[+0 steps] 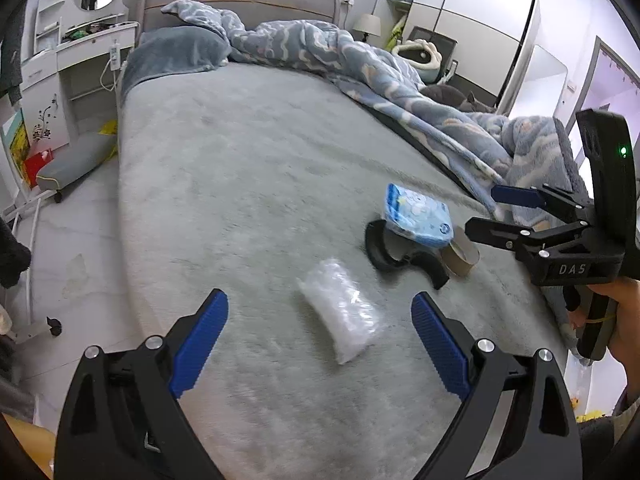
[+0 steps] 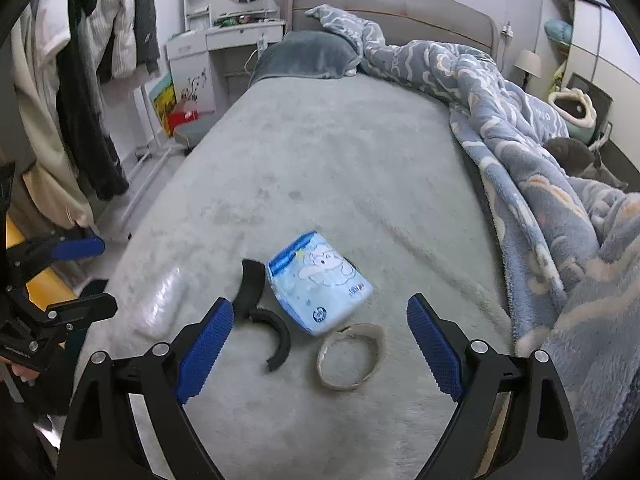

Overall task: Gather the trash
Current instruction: 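Grasp the small clear plastic bag with the left tool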

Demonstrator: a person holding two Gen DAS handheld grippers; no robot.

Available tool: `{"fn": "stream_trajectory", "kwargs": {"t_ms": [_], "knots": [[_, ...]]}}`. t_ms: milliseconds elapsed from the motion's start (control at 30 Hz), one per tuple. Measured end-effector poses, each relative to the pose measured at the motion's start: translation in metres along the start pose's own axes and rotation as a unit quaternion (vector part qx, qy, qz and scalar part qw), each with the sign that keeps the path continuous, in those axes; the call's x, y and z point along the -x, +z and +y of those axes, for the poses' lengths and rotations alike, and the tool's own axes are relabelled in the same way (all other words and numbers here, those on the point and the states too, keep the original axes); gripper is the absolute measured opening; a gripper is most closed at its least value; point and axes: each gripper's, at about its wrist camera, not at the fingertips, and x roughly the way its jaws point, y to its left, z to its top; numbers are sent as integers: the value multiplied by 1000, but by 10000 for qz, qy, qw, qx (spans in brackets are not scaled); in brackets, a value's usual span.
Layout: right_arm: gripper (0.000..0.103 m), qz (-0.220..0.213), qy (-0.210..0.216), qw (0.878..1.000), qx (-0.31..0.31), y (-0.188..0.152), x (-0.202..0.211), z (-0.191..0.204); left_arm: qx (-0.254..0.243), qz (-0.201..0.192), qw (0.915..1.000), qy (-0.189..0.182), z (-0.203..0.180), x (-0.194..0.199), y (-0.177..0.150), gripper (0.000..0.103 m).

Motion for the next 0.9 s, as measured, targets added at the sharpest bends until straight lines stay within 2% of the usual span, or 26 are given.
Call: {"fn": "stream_trajectory", "kwargs": {"t_ms": [333, 500, 567, 733, 833, 900], "knots": [[90, 135, -20, 9998, 169, -5, -8, -10, 42, 331, 9994, 1, -19, -27, 1, 94], [90, 194, 338, 9992, 34, -6, -15, -12, 80, 728, 9973, 50, -22, -47, 1, 78], [90, 207, 315, 9992, 99, -5, -17, -10, 63, 812, 9967, 63, -22, -54, 1, 68], [90, 289, 240, 9991, 214, 0, -28, -8, -170, 780, 9968, 44, -24, -61, 6, 55], [90, 369, 173, 9984, 388, 1, -35, -2, -229, 794, 9966, -14, -25, -64, 8, 41], [90, 421, 92, 9978, 498, 2, -40, 1, -209, 792, 9966, -78, -24, -64, 9, 38]]}}
